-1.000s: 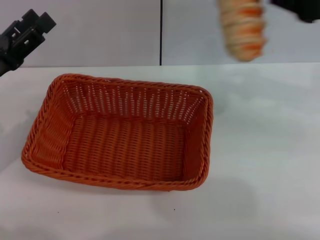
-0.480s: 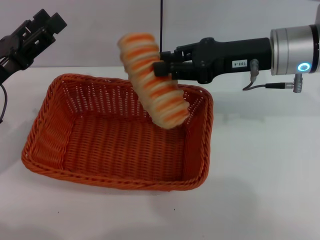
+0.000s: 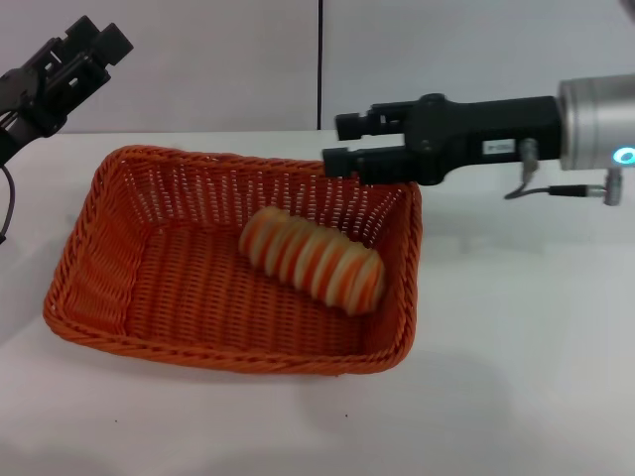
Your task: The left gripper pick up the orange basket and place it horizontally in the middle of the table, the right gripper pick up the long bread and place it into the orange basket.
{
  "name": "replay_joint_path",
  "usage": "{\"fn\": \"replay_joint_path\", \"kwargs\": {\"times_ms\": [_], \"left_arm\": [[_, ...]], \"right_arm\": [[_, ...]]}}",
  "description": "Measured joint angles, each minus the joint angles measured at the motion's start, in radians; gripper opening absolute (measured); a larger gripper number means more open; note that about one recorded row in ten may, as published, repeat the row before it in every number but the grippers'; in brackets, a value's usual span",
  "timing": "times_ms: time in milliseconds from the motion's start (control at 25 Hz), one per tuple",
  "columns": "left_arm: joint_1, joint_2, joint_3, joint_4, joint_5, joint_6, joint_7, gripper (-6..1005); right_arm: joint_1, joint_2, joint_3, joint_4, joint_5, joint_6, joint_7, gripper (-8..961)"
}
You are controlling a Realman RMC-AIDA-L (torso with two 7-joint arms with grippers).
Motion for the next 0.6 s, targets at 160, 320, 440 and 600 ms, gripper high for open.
{"fn": "replay_joint_path", "kwargs": {"times_ms": [160, 320, 440, 600], "left_arm": [[0.0, -0.001, -0.003, 0.0, 0.0, 0.001, 0.003, 795], [-0.003, -0.002, -0.009, -0.006, -0.005, 0.001, 0.02, 796], [-0.004, -0.002, -0.019, -0.052, -0.055, 0.002, 0.083, 796], [0.015, -0.003, -0.024, -0.15, -0.181, 0.018, 0.245, 796]], "right_arm": [[-0.133, 0.015, 0.069, -0.1, 0.058, -0.041, -0.035, 608], [-0.229, 0.02, 0.146, -0.115, 0.138, -0.072, -0.117, 663], [-0.327, 0.015, 0.247, -0.085, 0.221, -0.102, -0.205, 663], [-0.437, 0.015, 0.426, -0.004, 0.322, -0.101, -0.365, 663]]}}
